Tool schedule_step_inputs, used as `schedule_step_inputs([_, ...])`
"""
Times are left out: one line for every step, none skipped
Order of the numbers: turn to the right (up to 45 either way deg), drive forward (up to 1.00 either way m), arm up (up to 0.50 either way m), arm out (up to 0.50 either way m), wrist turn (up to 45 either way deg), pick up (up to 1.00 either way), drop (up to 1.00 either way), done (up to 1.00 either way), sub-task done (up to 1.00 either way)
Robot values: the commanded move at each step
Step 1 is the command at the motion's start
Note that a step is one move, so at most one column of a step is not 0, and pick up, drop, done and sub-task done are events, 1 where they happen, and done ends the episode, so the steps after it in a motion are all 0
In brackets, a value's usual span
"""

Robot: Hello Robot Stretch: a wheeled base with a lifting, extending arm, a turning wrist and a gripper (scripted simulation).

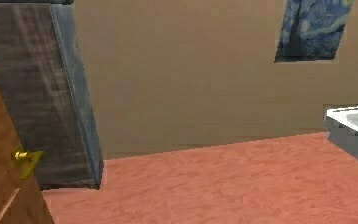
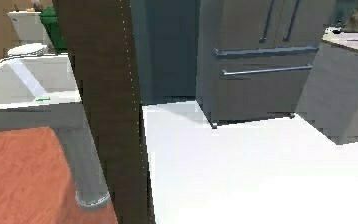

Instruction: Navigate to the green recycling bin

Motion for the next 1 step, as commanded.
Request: schedule_step_inputs([0.0, 0.2, 0.0, 0.0, 0.0, 0.0, 0.0, 0.0, 0.0])
